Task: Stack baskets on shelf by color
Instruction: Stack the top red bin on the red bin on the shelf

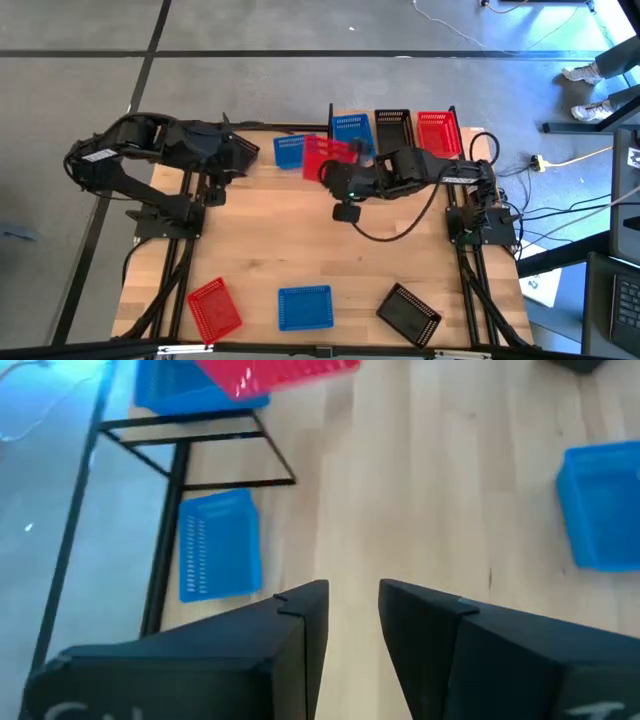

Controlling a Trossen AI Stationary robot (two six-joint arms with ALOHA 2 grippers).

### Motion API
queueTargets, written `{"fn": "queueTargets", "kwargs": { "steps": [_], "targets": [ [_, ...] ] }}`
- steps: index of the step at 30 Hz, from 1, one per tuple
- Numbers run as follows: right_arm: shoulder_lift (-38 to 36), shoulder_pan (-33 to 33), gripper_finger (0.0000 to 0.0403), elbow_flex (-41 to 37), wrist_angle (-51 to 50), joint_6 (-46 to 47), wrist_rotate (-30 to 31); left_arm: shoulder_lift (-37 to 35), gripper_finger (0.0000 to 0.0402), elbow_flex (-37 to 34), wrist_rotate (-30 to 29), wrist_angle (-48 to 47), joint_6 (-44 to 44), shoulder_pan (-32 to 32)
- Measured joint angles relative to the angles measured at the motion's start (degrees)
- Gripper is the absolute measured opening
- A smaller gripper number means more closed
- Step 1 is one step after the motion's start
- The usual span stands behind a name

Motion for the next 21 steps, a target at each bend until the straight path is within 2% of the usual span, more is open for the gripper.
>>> {"fn": "queueTargets", "kwargs": {
  "steps": [7,12,16,21],
  "targets": [
    [-4.33,0.00,0.0000,0.00,-7.69,25.25,12.17,-3.15,0.0085,-0.08,-0.76,0.90,-1.23,-0.02],
    [-8.07,-0.52,0.0000,-0.04,-7.38,34.76,18.77,-3.27,0.0085,-0.03,-0.69,1.39,1.83,0.00],
    [-10.45,-2.53,0.0000,-0.07,-7.38,39.61,19.41,-3.40,0.0085,-0.03,2.88,3.87,5.25,0.00],
    [-12.63,-5.64,0.0000,-0.29,-7.37,40.06,19.46,-3.38,0.0085,-0.03,5.93,8.59,8.64,-0.02]
  ]
}}
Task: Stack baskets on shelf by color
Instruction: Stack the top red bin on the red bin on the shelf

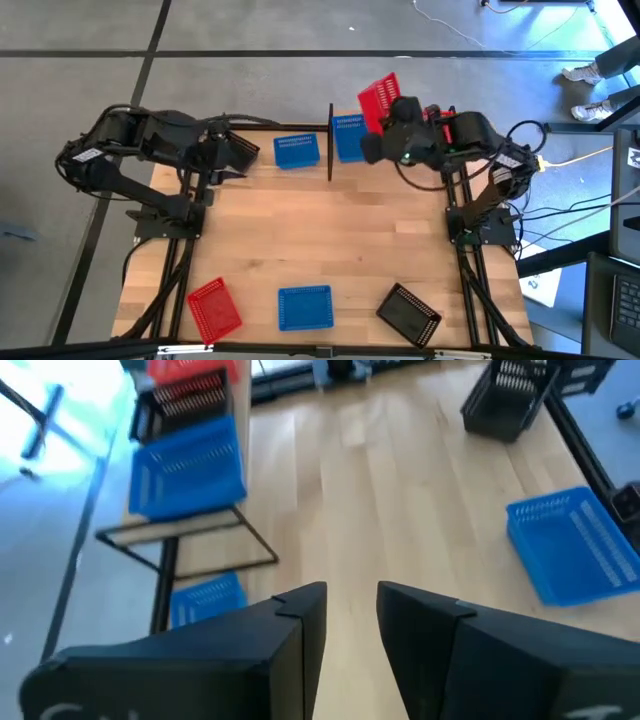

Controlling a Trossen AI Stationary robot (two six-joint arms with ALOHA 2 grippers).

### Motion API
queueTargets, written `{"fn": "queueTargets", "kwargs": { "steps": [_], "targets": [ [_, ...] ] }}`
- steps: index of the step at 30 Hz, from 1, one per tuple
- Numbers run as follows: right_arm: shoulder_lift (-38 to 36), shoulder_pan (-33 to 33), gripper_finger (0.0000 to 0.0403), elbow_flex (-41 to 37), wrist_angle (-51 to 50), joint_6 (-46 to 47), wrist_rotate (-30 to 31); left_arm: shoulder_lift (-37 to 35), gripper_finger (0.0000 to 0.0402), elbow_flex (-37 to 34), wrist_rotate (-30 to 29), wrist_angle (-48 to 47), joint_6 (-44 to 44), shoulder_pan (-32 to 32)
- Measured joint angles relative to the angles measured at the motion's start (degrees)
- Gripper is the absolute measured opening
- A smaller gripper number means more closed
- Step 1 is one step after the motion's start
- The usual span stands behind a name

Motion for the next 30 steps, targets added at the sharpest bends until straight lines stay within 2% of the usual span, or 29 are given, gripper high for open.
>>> {"fn": "queueTargets", "kwargs": {
  "steps": [4,7,13,17,20,23,30],
  "targets": [
    [-2.83,-2.06,0.0000,-0.33,0.06,1.36,-0.24,0.02,0.0085,0.00,0.01,1.65,0.75,-0.01],
    [-6.14,-2.80,0.0000,-3.36,0.08,1.30,-0.41,0.04,0.0085,0.00,0.02,1.69,0.78,0.00],
    [-15.36,-3.07,0.0000,-19.38,0.02,6.48,-2.34,0.04,0.0085,0.00,0.02,1.67,0.99,0.01],
    [-23.48,-6.03,0.0000,-29.37,-0.19,14.93,-3.56,0.04,0.0085,0.00,0.04,1.63,1.87,0.01],
    [-28.57,-9.14,0.0000,-33.72,-0.18,18.98,-3.95,0.04,0.0085,0.00,0.02,1.61,1.91,0.02],
    [-30.91,-12.87,0.0000,-35.94,-0.14,17.99,-6.67,0.06,0.0085,0.00,0.02,1.62,1.89,0.02],
    [-30.03,-22.50,0.0000,-36.15,0.06,7.51,-13.31,0.86,0.0085,-0.04,0.04,1.65,1.82,0.00]
  ]
}}
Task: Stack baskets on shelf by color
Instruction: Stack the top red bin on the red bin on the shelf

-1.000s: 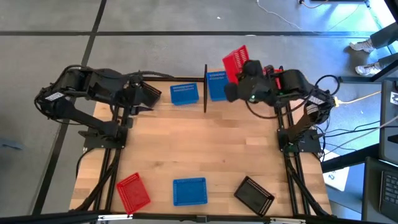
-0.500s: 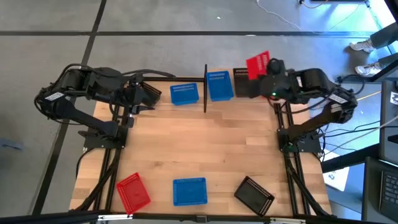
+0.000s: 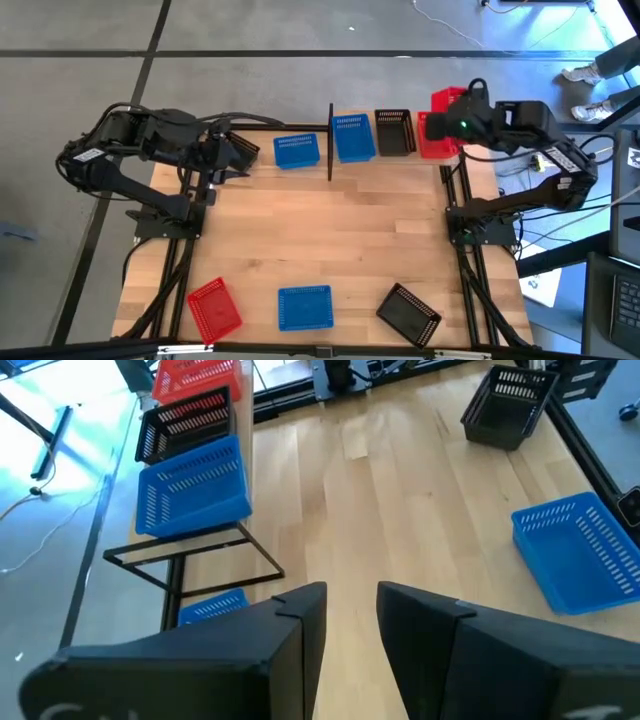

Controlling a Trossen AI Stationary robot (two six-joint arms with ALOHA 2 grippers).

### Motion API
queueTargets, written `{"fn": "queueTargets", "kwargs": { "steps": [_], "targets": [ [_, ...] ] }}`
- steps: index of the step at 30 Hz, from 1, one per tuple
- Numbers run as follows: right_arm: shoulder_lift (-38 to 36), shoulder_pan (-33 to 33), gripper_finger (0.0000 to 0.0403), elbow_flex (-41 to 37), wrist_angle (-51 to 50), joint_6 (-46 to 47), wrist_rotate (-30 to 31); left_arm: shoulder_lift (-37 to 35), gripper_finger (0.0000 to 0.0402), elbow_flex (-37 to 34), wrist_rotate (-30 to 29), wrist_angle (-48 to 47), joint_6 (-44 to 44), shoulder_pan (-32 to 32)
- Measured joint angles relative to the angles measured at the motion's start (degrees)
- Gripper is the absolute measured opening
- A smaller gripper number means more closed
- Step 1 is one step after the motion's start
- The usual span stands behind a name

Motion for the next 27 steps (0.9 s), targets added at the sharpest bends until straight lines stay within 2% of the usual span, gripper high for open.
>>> {"fn": "queueTargets", "kwargs": {
  "steps": [13,18,27],
  "targets": [
    [6.12,-15.17,0.0000,-0.02,-0.03,-10.95,-11.55,2.68,0.0085,-0.02,0.02,-0.47,-1.56,0.00],
    [7.43,-18.55,0.0000,-0.02,-0.05,-12.10,-15.54,3.59,0.0085,-0.01,0.07,-0.48,-1.54,0.01],
    [10.99,-20.48,0.0000,0.00,-0.05,-15.40,-16.80,3.46,0.0085,0.00,1.49,1.86,-1.26,0.00]
  ]
}}
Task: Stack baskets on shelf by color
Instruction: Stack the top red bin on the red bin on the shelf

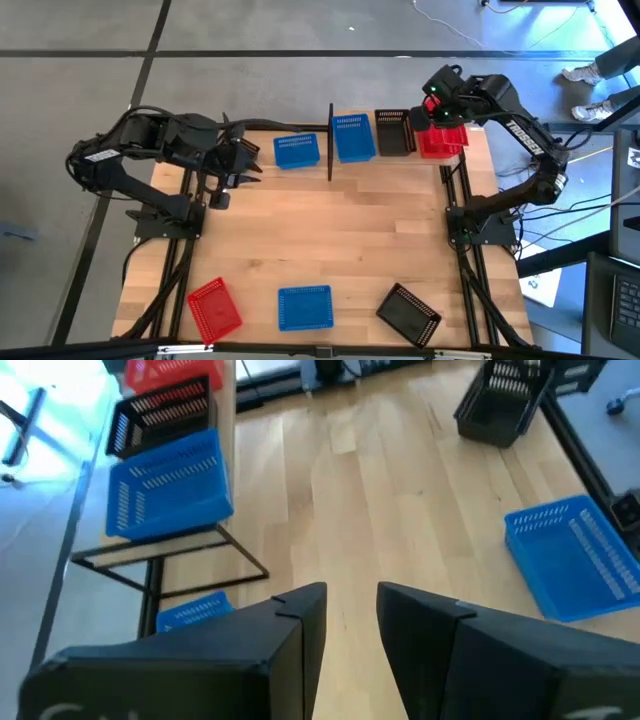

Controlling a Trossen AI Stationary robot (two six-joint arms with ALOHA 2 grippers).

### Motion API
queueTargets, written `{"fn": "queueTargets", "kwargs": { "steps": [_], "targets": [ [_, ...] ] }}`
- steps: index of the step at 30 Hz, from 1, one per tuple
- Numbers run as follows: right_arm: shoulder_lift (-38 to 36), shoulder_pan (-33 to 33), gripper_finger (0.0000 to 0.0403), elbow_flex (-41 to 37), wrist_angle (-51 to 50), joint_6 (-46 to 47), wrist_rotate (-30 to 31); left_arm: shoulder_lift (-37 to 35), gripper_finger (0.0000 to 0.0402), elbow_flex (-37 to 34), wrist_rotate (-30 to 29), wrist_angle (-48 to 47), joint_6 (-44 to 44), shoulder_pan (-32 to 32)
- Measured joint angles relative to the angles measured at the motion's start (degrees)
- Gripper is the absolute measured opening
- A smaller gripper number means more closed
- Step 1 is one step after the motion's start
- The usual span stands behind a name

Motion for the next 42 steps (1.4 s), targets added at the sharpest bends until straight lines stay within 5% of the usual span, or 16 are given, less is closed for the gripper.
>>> {"fn": "queueTargets", "kwargs": {
  "steps": [5,11,42],
  "targets": [
    [1.55,0.00,0.0000,0.00,0.00,-0.14,-0.01,-0.34,0.0085,0.00,-1.84,2.17,-2.97,1.04],
    [2.62,0.00,0.0000,0.00,0.00,-0.16,-0.01,-0.34,0.0085,0.00,-12.57,2.88,-7.76,3.36],
    [2.73,0.02,0.0082,0.00,0.18,-1.74,-0.72,-0.32,0.0085,0.00,-12.68,3.38,-5.77,4.23]
  ]
}}
